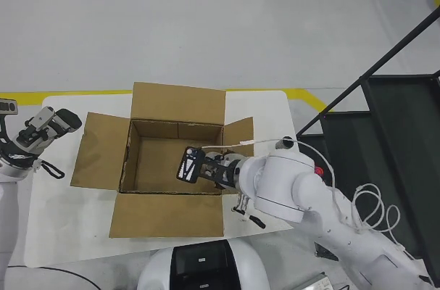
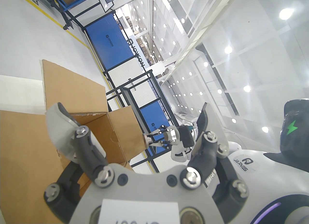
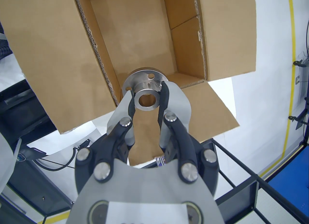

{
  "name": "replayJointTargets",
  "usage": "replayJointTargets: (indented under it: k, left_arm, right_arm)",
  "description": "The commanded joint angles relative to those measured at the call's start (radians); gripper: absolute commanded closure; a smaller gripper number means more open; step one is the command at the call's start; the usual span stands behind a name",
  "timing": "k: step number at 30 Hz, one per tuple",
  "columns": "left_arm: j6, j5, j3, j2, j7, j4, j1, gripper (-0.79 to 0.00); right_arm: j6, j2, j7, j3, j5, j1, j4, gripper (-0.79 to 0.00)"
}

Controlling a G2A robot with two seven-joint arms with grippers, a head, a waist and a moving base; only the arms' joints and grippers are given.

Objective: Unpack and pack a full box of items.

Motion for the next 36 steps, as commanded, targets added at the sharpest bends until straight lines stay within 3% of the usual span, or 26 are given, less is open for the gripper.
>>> replayJointTargets:
  k: [1,4,17,23,36]
  left_arm:
    - [0.000,0.000,0.000,0.000,0.000,0.000,0.000,-0.785]
    - [0.000,0.000,0.000,0.000,0.000,0.000,0.000,-0.785]
    - [0.000,0.000,0.000,0.000,0.000,0.000,0.000,-0.785]
    - [0.000,0.000,0.000,0.000,0.000,0.000,0.000,-0.785]
    - [0.000,0.000,0.000,0.000,0.000,0.000,0.000,-0.785]
  right_arm:
    - [0.000,0.042,0.000,0.043,0.013,-0.047,-0.051,0.000]
    - [0.000,0.097,0.000,0.111,0.048,-0.107,-0.099,0.000]
    - [0.000,0.296,0.000,0.374,0.297,-0.177,-0.099,0.000]
    - [0.000,0.370,0.000,0.492,0.421,-0.248,-0.099,0.000]
    - [-0.003,0.379,-0.003,0.502,0.440,-0.257,-0.099,0.000]
